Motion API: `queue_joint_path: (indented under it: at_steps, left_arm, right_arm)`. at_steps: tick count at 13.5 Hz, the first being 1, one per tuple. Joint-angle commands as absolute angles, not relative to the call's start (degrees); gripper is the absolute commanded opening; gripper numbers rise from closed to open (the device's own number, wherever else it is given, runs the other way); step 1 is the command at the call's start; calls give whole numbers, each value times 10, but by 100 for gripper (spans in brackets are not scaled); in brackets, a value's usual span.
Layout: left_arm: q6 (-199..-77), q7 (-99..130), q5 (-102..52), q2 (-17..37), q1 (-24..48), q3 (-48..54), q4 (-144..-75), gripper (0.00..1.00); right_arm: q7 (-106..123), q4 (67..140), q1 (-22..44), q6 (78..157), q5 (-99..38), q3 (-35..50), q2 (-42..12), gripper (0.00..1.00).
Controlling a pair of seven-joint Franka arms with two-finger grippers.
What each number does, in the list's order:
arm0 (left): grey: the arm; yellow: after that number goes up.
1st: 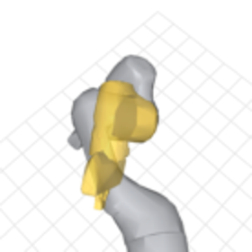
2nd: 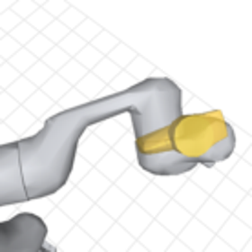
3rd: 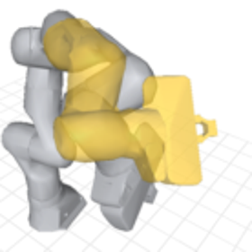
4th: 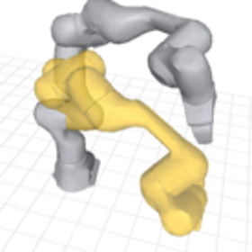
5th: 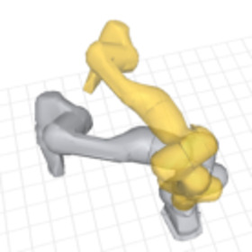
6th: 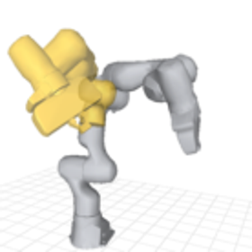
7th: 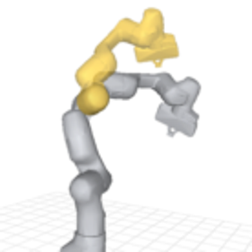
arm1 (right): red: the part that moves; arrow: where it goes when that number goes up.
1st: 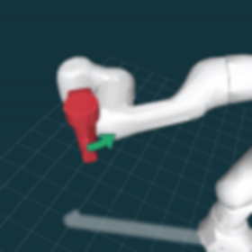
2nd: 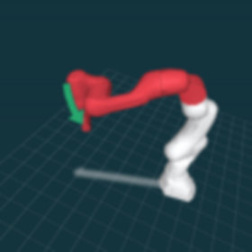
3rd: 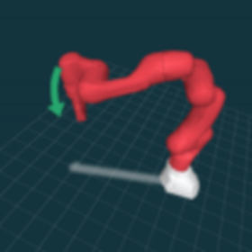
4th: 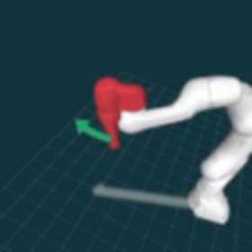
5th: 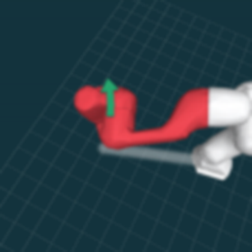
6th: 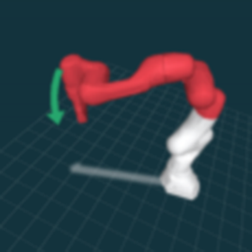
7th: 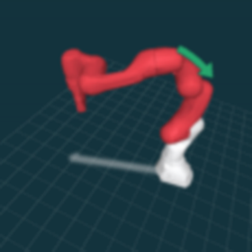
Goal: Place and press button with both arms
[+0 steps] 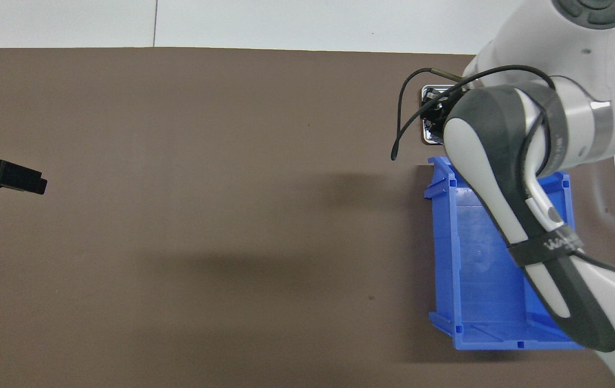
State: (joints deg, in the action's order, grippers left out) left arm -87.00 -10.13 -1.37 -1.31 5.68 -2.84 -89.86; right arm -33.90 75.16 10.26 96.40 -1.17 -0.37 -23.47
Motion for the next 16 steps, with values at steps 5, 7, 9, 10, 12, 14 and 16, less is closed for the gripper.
queue_joint_path:
  at_steps: [5, 7, 9, 10, 12, 14, 16]
  left_arm:
    - [-876, -101, -14, -31, 53, -26, -919, 100]
    - [-876, -101, -14, -31, 53, -26, -919, 100]
    - [-876, -101, -14, -31, 53, -26, -919, 100]
    - [-876, -101, -14, -31, 53, -26, -919, 100]
    - [-876, -101, -14, -31, 53, -26, -919, 100]
    - [-876, -101, -14, -31, 52, -26, -919, 100]
    - [-876, -101, -14, -31, 53, -26, -919, 100]
  right_arm:
    - [-236, 1027, 37, 1069, -12, 4, -88, 0]
    - [-222, 1123, 36, 1147, -12, 4, -53, 0]
    - [-194, 1186, 33, 1198, -12, 4, -30, 0]
    - [-190, 1213, 27, 1219, -11, 4, -19, 0]
    - [-172, 1259, 24, 1261, -12, 4, -4, 0]
    - [-155, 1294, 11, 1300, -11, 4, 1, 0]
    - [-132, 1316, -1, 1340, -11, 4, -1, 0]
